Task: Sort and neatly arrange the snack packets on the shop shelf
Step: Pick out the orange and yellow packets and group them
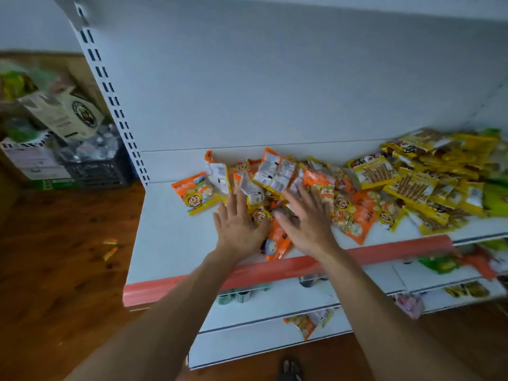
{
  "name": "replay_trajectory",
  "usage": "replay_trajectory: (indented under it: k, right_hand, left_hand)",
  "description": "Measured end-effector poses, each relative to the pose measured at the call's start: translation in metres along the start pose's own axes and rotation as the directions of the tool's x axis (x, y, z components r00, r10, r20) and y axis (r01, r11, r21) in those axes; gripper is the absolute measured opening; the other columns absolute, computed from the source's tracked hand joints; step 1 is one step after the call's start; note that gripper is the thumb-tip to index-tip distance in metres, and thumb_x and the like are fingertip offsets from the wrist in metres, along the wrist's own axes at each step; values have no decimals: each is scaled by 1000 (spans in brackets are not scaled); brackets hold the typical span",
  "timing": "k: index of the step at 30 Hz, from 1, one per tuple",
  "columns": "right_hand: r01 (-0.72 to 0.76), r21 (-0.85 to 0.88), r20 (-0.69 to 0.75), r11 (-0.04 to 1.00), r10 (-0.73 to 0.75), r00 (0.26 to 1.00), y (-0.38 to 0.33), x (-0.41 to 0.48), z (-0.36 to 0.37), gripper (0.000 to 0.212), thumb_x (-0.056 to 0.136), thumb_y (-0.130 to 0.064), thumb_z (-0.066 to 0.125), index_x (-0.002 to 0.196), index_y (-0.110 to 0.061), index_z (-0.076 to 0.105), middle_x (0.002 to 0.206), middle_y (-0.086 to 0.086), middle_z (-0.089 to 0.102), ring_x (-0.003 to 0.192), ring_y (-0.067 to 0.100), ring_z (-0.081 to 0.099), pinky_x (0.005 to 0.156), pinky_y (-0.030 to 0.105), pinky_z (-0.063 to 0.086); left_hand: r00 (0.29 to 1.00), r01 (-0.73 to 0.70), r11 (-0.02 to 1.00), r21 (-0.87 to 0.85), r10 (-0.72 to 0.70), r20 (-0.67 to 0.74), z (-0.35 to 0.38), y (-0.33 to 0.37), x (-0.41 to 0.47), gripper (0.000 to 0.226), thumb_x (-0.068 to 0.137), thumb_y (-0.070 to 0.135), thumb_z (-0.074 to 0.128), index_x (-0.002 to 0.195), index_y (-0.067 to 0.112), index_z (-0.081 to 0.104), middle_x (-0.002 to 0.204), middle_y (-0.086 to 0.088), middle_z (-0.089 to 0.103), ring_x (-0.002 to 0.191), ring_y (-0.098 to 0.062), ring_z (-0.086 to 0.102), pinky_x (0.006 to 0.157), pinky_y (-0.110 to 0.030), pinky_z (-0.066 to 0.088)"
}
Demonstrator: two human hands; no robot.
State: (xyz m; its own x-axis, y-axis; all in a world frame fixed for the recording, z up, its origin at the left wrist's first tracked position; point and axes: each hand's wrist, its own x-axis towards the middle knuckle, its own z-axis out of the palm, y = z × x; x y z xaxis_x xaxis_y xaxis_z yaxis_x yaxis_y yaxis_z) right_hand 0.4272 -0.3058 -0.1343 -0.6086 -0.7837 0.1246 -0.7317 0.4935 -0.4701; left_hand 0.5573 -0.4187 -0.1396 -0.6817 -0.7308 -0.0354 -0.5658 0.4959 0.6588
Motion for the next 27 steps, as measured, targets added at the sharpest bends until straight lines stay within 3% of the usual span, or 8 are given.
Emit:
replay_trajectory:
  k: [4, 8, 10, 15, 18, 21, 24, 27]
  right_hand:
    - [-9, -75, -53, 997, 5, 999, -2, -12, 3, 87, 79, -81, 34, 154, -41, 16, 164, -4, -10, 150, 23, -15, 116, 58, -6]
    - [-72, -192, -33, 979, 67, 997, -12, -19, 19, 114, 58, -102, 20, 153, -43, -2, 161, -3, -23, 146, 24, -26, 111, 54, -18]
    - [-88, -206, -13, 975, 87, 996, -14, -17, 21, 115, 57, -101, 21, 153, -43, -3, 161, -1, -23, 146, 26, -27, 112, 57, -16]
    - [-99, -228, -24, 969, 96, 995, -19, -15, 17, 96, 75, -87, 33, 154, -38, 12, 164, 3, -7, 149, 31, -14, 116, 59, -7]
    - [-103, -273, -84, 957, 83, 993, -22, -16, 14, 78, 85, -76, 39, 152, -37, 25, 164, 3, 11, 149, 32, 3, 117, 59, 8]
    - [-93, -289, -158, 953, 48, 986, -23, -19, 9, 61, 91, -63, 47, 145, -35, 41, 158, 2, 30, 144, 33, 20, 113, 55, 22]
    - [-56, -248, -219, 967, 0, 976, -21, -21, 6, 47, 94, -50, 54, 137, -31, 53, 150, 2, 43, 138, 32, 33, 108, 53, 29]
    - [-28, -224, -242, 974, -28, 970, -13, -22, 2, 48, 93, -49, 56, 137, -30, 53, 149, 0, 45, 137, 30, 35, 108, 51, 31]
  left_hand:
    - [996, -84, 996, -42, 85, 26, -13, -13, 7, 77, 91, 55, 49, 155, 31, 14, 163, 0, 15, 150, -26, 9, 120, -49, 4]
    - [903, -227, 954, -196, 131, -410, -36, -33, -7, 57, 85, 58, 51, 122, 18, 67, 130, -3, 59, 124, -21, 49, 106, -32, 33]
    - [856, -184, 971, -153, 82, -511, -46, -46, -2, 60, 86, 60, 54, 128, 18, 61, 138, -7, 50, 131, -24, 40, 109, -34, 29]
    - [979, 122, 969, -214, -153, -136, -64, -59, 36, 108, 66, 88, 49, 154, 37, 13, 164, -6, 0, 150, -27, -2, 120, -53, 7]
    - [992, 88, 985, -148, -100, -79, -55, -45, 55, 99, 71, 85, 47, 153, 38, 17, 162, -6, 18, 149, -28, 8, 118, -56, 7]
    - [996, -48, 991, -123, 38, -82, -43, -32, 60, 89, 70, 79, 34, 145, 32, 42, 149, -7, 44, 140, -32, 29, 116, -50, 19]
    - [970, -182, 958, -223, 137, -200, -27, -22, 53, 70, 78, 63, 38, 136, 27, 55, 148, -3, 47, 142, -21, 30, 117, -45, 16]
    - [958, -198, 913, -356, 105, -266, -14, -11, 49, 59, 87, 43, 45, 143, 24, 46, 148, -6, 45, 142, -23, 30, 117, -49, 19]
